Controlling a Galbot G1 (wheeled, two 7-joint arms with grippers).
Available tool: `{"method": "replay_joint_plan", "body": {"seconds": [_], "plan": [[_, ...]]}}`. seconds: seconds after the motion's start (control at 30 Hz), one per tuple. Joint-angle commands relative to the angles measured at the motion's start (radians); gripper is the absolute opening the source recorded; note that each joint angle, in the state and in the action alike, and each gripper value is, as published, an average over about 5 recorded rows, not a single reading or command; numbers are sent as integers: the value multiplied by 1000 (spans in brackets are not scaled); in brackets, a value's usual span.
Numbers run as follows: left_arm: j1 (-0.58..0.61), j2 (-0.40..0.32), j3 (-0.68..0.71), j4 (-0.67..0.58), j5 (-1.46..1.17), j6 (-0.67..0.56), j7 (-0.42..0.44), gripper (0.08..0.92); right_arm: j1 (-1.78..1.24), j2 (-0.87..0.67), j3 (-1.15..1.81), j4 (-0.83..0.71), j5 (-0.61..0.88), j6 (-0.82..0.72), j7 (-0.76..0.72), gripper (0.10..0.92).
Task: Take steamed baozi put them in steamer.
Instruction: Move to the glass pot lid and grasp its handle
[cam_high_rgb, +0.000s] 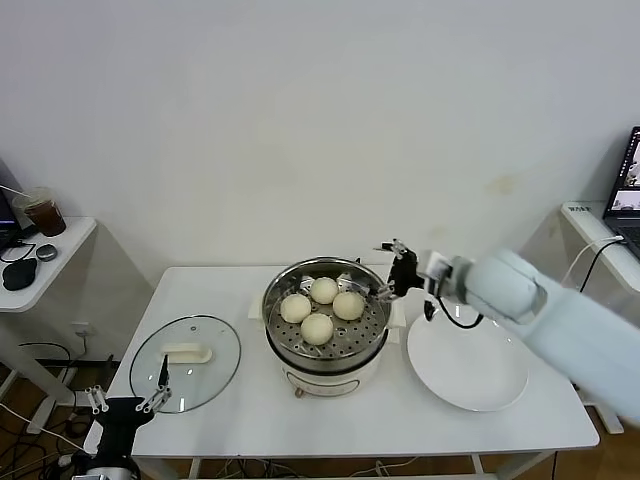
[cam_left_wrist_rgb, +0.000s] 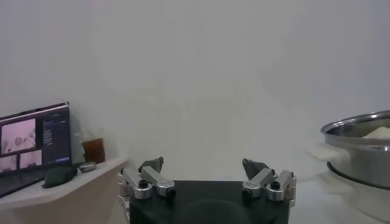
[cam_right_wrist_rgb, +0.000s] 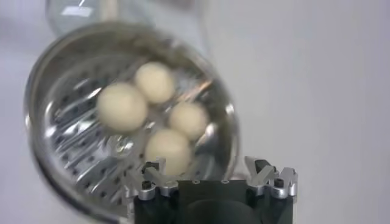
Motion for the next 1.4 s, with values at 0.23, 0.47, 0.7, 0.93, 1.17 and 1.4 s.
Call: {"method": "replay_joint_plan", "body": {"seconds": [0.23, 0.47, 0.7, 0.93, 1.17, 1.4], "plan": [[-3, -18, 39, 6, 97, -20, -15, 823, -1163, 579, 1183, 78, -265, 734, 127, 823], [-15, -5, 25, 52, 324, -43, -67, 823, -1242, 758, 1352, 104, -174, 751, 103, 823], [-40, 11, -87, 209, 1179, -73, -220, 823, -1337, 808, 1413, 126, -144, 695, 173, 823], [-71, 68, -70, 342, 1477, -61, -245, 823, -1373, 824, 1414, 110, -142, 664, 184, 823], [-260, 98, -17, 471, 1608, -57, -214, 823, -1363, 835, 1387, 71, -161, 675, 187, 823], [-397, 139, 45, 558, 1601, -63, -183, 823, -1377, 842, 1379, 78, -171, 668, 191, 823]]}}
